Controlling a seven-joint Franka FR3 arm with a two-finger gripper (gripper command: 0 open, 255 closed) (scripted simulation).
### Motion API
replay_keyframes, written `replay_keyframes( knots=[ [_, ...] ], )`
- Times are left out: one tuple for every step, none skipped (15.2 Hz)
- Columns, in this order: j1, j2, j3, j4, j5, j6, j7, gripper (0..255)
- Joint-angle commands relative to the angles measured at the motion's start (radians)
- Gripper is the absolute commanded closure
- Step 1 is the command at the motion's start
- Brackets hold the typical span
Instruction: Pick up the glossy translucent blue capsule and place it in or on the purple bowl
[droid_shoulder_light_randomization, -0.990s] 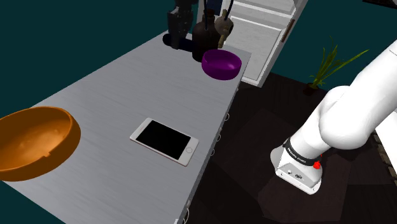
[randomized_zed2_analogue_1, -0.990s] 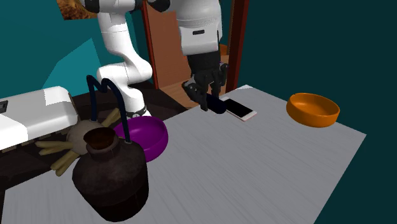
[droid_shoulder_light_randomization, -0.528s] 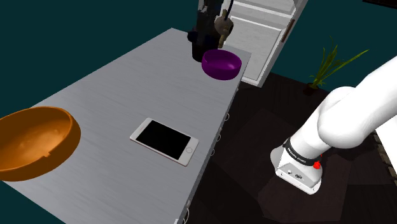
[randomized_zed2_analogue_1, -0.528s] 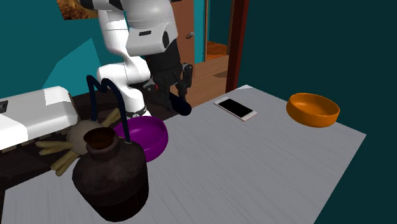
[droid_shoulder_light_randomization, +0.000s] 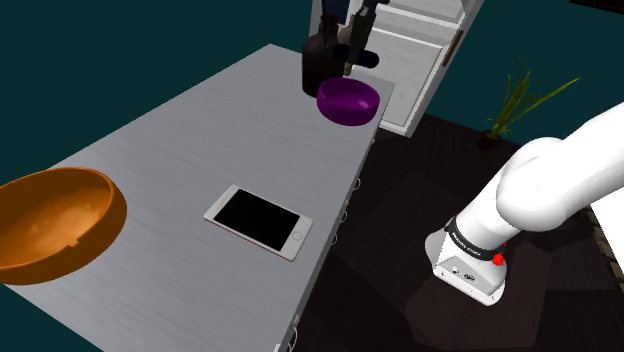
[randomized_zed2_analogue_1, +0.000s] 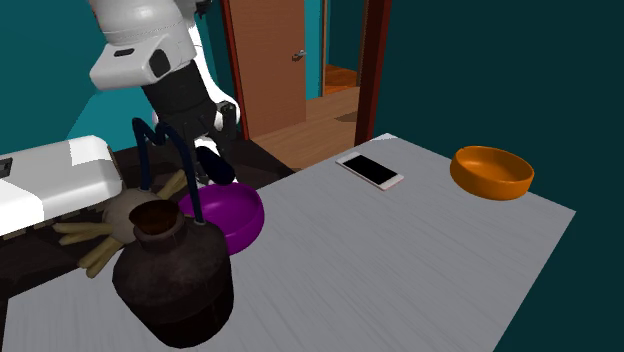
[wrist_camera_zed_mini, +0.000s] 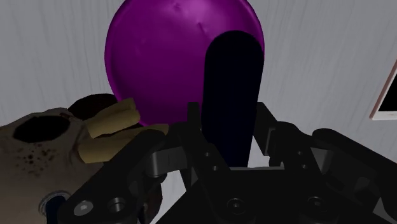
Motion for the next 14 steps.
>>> replay_keyframes(
  knots=[
    [-0.008, -0.014, -0.013, -0.029, -0.005, 0.008, -0.022, 255],
    [-0.009, -0.015, -0.012, -0.043, -0.004, 0.022, -0.024, 255],
    [-0.009, -0.015, -0.011, -0.056, -0.004, 0.035, -0.026, 255],
    [-0.011, -0.015, -0.01, -0.07, -0.003, 0.048, -0.028, 255],
    [-0.014, -0.015, -0.006, -0.083, -0.001, 0.061, -0.031, 255],
    [-0.019, -0.014, -0.002, -0.096, 0.0, 0.074, -0.034, 255],
    [-0.025, -0.013, 0.003, -0.108, 0.003, 0.087, -0.037, 255],
    [-0.03, -0.012, 0.009, -0.121, 0.005, 0.1, -0.041, 255],
    [-0.034, -0.011, 0.013, -0.133, 0.006, 0.113, -0.044, 255],
    [-0.038, -0.01, 0.017, -0.145, 0.008, 0.126, -0.046, 255],
    [-0.042, -0.009, 0.02, -0.157, 0.01, 0.139, -0.049, 255],
    [-0.047, -0.007, 0.025, -0.169, 0.012, 0.153, -0.053, 255],
    [-0.05, -0.005, 0.028, -0.18, 0.014, 0.166, -0.055, 255],
    [-0.05, -0.003, 0.029, -0.19, 0.015, 0.177, -0.057, 255]
  ],
)
